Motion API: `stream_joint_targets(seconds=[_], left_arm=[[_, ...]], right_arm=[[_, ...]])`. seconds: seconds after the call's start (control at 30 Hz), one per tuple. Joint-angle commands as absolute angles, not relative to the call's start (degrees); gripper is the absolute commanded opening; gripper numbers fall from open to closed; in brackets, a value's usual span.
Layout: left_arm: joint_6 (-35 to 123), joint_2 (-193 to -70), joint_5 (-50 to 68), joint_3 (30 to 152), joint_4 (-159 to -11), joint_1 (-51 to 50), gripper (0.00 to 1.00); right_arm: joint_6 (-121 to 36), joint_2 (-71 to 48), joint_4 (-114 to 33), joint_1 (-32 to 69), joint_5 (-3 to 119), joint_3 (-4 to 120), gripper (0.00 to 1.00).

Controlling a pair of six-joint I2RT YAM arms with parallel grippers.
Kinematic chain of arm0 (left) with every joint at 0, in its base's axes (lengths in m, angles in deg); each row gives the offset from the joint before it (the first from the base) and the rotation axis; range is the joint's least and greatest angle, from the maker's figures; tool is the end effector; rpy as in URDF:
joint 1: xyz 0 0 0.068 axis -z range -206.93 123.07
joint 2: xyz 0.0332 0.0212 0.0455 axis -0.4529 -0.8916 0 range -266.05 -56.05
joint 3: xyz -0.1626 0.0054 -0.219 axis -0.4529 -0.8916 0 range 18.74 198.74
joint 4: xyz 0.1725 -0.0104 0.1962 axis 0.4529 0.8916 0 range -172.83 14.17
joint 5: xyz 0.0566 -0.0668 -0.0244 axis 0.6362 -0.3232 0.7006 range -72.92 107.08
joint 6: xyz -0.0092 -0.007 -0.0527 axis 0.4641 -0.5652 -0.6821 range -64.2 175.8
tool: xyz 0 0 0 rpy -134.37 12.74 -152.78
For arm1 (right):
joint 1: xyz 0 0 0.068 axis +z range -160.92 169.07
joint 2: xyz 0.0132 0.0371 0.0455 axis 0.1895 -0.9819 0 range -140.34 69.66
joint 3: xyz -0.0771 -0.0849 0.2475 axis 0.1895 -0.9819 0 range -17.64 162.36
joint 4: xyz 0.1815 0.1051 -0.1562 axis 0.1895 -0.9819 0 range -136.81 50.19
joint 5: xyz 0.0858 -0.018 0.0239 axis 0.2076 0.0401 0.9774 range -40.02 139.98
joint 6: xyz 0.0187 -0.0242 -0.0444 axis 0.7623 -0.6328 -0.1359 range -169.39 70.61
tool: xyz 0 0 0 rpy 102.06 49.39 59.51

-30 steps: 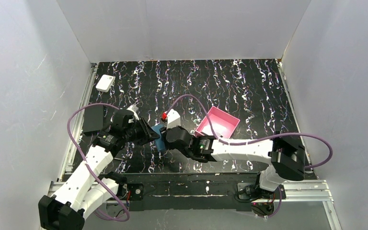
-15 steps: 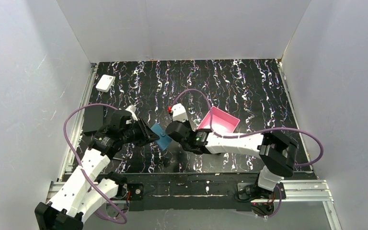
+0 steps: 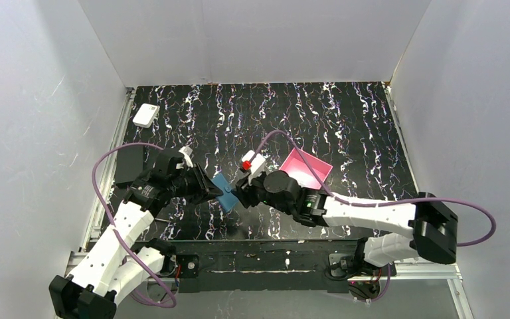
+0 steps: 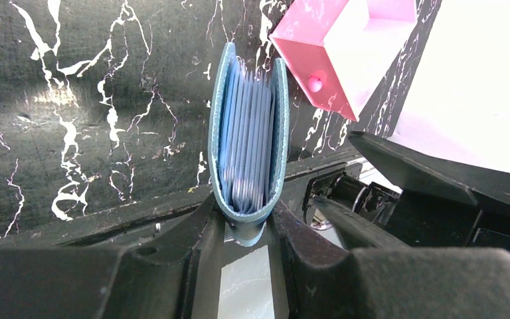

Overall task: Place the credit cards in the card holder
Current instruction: Open the card holder.

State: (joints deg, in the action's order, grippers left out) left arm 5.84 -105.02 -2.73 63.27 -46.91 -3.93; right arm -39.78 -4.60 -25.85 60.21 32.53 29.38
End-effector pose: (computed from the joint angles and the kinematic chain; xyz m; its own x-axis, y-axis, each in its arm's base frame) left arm 0.1587 -0.0804 0.2838 -0.8469 -0.4230 -0.3222 -0.0670 0.6860 -0.7245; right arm 0.1067 0.2792 0.2840 -0.2081 -0.1167 -0.9711 -0.7846 0.6128 0.0945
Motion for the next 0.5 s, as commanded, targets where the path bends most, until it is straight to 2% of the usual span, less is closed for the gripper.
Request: stream_joint_targets(seconds=[0.0,0.23,0.4,0.47], left_arm=[[5.94,-105.03,-5.55,65.94,-45.35,-3.99,0.00],[4.91,-106.25,-5.07,66.49,-42.58,-3.92,0.00],[5.00,-106.33,-6.01,65.14,-43.88,-3.96,0.00],[4.75,-106.13,-6.47,64.22,-44.77,-3.91,0.00]], right_arm=[[-41.11,-9.79,-22.09,62.09,32.62,34.96,0.54],[-38.40,-16.65,-24.79,64.21,24.13,38.73,0.53],[-35.80,-21.71,-27.93,64.51,18.21,40.09,0.36],[-34.88,-23.46,-28.55,64.65,16.57,40.53,0.25]])
